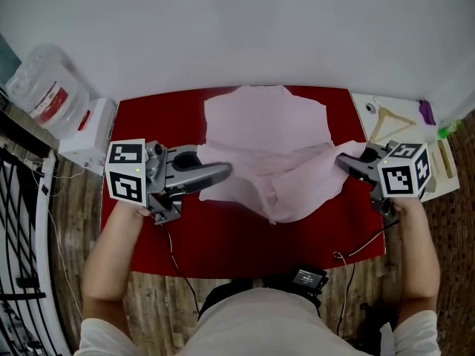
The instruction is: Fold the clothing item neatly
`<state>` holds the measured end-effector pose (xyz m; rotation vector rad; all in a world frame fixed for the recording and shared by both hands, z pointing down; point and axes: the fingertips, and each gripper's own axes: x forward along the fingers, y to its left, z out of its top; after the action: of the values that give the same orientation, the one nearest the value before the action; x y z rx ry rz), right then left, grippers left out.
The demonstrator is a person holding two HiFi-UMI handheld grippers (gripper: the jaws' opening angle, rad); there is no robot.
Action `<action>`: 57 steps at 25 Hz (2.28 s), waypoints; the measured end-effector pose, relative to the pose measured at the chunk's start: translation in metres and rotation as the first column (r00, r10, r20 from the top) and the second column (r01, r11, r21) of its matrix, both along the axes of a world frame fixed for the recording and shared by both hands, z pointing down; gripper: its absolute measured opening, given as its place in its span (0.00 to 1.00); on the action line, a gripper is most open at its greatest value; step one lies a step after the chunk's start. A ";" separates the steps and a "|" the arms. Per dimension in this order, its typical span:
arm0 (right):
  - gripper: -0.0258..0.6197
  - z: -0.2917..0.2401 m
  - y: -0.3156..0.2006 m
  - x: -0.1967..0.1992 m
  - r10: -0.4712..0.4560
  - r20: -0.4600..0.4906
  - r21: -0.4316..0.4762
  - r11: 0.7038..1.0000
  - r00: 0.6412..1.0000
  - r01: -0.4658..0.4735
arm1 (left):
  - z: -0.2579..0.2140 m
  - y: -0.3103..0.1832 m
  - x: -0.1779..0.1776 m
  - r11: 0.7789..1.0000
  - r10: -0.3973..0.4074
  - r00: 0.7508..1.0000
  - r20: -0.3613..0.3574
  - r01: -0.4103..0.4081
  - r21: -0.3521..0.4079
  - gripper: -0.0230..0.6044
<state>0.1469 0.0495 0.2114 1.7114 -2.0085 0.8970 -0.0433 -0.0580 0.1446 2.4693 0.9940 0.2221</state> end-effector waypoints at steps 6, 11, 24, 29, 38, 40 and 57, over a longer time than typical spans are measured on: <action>0.10 -0.006 -0.023 0.025 -0.012 -0.002 0.001 1.000 1.000 0.012 | -0.009 -0.023 0.023 1.000 -0.001 1.000 -0.006 0.002 0.028 0.06; 0.10 -0.010 -0.046 0.050 -0.023 -0.010 -0.003 1.000 1.000 0.023 | -0.014 -0.057 0.045 0.999 -0.039 0.999 -0.021 0.039 0.013 0.06; 0.10 0.063 -0.102 0.127 -0.010 0.106 -0.075 0.997 0.994 0.018 | 0.067 -0.153 0.095 0.976 -0.206 0.964 0.167 0.215 -0.039 0.06; 0.10 0.101 -0.113 0.156 0.003 0.151 -0.097 0.995 0.989 0.012 | 0.105 -0.179 0.108 0.956 -0.269 0.928 0.256 0.289 -0.045 0.06; 0.10 0.153 -0.143 0.211 0.166 0.232 -0.163 0.978 0.958 -0.130 | 0.169 -0.252 0.153 0.863 -0.361 0.847 0.392 0.462 -0.203 0.06; 0.10 0.170 -0.149 0.222 0.227 0.262 -0.184 0.966 0.938 -0.183 | 0.186 -0.268 0.163 0.834 -0.376 0.826 0.420 0.499 -0.236 0.06; 0.11 0.268 -0.195 0.289 0.503 0.509 -0.247 0.863 0.699 -0.441 | 0.299 -0.322 0.205 0.717 -0.377 0.730 0.570 0.620 -0.320 0.06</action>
<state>0.4355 -0.1460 0.4791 2.1281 -1.7791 1.8402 0.1620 -0.3799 0.4436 1.9605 0.0907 0.3113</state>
